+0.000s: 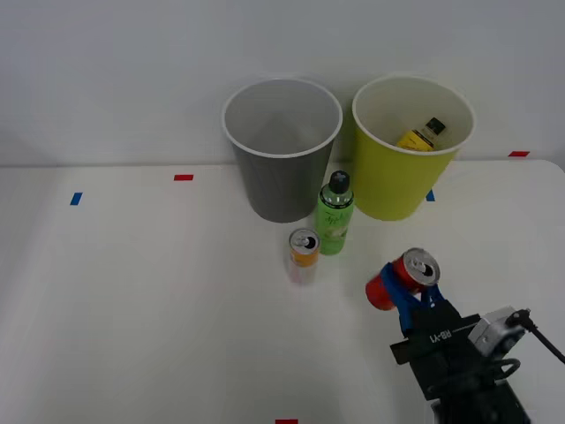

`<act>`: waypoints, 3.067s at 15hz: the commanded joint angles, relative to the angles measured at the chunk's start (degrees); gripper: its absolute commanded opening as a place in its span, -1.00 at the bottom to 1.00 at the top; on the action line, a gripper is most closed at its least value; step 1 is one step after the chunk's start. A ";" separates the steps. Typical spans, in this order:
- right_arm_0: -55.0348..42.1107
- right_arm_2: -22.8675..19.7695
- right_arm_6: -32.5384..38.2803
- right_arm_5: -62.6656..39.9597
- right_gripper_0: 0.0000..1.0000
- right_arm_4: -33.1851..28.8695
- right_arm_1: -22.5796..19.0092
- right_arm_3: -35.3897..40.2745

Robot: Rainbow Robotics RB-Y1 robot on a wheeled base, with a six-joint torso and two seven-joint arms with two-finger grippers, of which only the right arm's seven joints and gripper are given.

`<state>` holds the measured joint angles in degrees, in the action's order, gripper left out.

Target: Put cans in the gray bin, plastic bottles in the light green bin

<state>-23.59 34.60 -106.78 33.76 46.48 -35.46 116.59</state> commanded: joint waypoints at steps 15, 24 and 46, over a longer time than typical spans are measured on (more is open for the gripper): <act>33.34 -12.10 -1.15 -23.13 -1.00 7.75 28.16 -7.07; 45.38 -21.77 -2.73 -45.36 -1.00 -1.92 35.98 -12.79; 46.52 -23.35 0.52 -53.80 0.92 -13.61 36.46 -12.79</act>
<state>22.95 11.32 -106.60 -20.06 32.62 1.00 103.78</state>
